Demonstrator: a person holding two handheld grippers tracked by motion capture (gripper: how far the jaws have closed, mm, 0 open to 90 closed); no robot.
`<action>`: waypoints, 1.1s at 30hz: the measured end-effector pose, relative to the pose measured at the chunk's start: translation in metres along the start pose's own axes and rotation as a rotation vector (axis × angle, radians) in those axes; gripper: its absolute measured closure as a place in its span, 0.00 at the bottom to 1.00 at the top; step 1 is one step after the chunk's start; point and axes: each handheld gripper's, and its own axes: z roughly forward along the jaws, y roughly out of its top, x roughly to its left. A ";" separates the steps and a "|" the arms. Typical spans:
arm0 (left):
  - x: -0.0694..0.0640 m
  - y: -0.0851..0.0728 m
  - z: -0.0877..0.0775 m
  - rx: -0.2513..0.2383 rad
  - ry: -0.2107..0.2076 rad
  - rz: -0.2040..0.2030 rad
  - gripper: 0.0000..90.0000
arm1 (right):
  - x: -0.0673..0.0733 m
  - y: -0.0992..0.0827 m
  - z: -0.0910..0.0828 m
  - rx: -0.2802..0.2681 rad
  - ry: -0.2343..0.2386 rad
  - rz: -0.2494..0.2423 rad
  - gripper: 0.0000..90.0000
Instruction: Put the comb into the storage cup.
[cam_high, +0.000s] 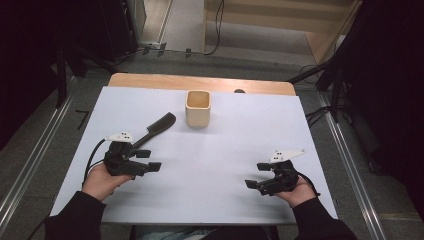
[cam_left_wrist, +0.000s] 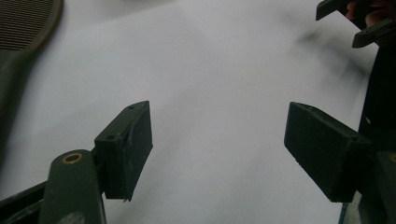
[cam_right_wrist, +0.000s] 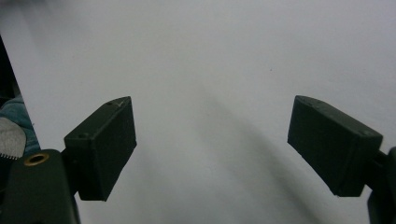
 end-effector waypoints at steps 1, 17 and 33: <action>0.000 -0.001 0.000 -0.003 0.001 -0.001 0.27 | 0.000 0.000 0.000 -0.001 -0.001 0.001 0.15; -0.006 -0.011 0.000 0.024 0.011 -0.012 0.29 | 0.000 -0.002 -0.001 -0.001 -0.006 0.007 0.15; 0.006 -0.011 -0.008 0.016 0.082 -0.022 0.30 | 0.000 -0.002 -0.001 0.000 -0.002 0.007 0.15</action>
